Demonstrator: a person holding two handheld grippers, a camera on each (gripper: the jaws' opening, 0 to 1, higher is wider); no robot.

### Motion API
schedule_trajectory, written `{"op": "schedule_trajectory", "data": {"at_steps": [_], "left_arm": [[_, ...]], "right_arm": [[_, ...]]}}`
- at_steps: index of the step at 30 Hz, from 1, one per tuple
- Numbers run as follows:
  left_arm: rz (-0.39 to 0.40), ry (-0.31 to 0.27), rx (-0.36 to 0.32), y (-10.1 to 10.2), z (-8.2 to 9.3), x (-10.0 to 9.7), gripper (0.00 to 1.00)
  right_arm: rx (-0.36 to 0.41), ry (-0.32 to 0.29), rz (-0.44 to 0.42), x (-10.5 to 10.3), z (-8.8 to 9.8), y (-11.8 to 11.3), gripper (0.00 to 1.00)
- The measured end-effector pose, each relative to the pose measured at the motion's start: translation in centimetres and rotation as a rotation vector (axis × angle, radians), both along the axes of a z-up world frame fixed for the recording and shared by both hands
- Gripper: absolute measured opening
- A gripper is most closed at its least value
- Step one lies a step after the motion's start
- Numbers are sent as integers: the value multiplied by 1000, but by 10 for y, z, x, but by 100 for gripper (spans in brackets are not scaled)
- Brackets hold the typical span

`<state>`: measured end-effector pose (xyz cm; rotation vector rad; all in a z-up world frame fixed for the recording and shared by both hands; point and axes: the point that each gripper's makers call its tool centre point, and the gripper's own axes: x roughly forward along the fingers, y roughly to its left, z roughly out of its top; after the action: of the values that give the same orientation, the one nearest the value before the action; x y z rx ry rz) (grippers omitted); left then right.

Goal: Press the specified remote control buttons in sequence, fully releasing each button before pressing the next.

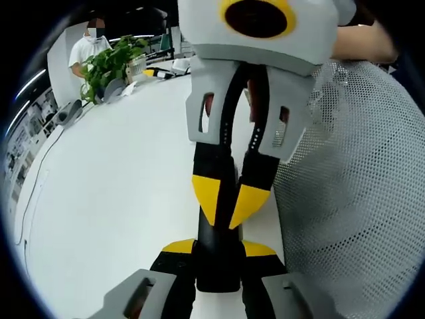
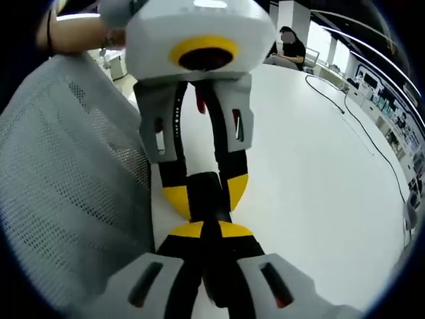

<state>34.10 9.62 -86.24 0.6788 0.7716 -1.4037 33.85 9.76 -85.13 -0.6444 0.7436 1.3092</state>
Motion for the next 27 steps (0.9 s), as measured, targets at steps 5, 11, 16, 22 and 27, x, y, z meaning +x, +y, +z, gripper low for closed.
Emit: {"op": "schedule_trajectory", "data": {"at_steps": [5, 11, 16, 22, 27], "left_arm": [[0, 0, -2, 0, 0, 0, 24], [4, 2, -1, 0, 0, 0, 24], [8, 5, -4, 0, 0, 0, 24], [9, 5, -7, 0, 0, 0, 24], [13, 8, -10, 0, 0, 0, 24]], "right_arm": [[15, 26, 0, -3, 1, -1, 11], [-6, 14, -21, 2, -1, -10, 14], [-16, 10, -38, 5, -2, -17, 16], [-23, 4, -56, 7, -2, -20, 23], [-24, 17, -69, 8, -3, -25, 26]]}}
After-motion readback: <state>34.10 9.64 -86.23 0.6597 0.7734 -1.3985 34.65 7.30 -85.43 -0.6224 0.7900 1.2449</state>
